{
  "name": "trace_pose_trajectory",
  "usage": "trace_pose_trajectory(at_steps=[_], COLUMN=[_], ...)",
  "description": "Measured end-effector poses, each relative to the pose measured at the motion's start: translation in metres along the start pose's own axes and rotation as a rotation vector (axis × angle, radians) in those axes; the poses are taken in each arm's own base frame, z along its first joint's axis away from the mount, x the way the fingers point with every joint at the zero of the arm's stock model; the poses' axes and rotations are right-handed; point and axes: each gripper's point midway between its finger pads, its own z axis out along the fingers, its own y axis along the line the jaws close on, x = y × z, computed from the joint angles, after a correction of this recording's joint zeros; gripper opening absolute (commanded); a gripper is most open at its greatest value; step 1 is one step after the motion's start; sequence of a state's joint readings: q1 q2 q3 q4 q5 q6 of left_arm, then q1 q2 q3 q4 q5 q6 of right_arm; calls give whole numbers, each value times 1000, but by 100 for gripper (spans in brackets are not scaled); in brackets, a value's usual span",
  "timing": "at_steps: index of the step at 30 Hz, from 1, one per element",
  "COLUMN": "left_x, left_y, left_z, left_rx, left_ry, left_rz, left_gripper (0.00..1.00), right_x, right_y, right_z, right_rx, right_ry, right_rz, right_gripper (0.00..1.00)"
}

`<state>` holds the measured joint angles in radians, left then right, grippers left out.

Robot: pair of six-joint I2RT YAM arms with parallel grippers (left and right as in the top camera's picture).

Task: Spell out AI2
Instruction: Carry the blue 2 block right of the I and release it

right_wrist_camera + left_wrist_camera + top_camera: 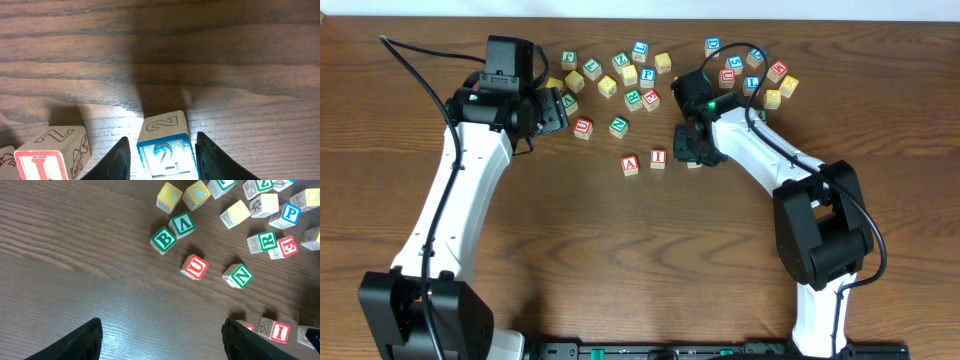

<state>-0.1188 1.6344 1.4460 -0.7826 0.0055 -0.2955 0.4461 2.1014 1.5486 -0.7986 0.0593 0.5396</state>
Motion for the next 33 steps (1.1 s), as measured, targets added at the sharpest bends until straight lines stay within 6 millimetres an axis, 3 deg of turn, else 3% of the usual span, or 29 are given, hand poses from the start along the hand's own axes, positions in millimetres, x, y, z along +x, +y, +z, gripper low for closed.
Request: trace_pose_trajectory(at_steps=[9,19,26,30,33], left_x=[4,7,9,17,25], left_y=[-8,-7,-7,-8,-18], left_z=[0,0,0,-1,-1], left_rx=[17,15,13,6,15], left_ry=[11,24,30,60,75], left_rz=[15,15,13,15,38], left_gripper=[75,75,70,70,68], right_x=[1,6,-9,-10,-7], right_y=[0,-3,2,-10,-29], right_z=[0,-1,-25,-37,-37], right_rx=[1,13,6,30,59], right_ry=[2,27,13,45,83], right_rz=[28,31,26,41,74], right_gripper=[36,47,47,47,52])
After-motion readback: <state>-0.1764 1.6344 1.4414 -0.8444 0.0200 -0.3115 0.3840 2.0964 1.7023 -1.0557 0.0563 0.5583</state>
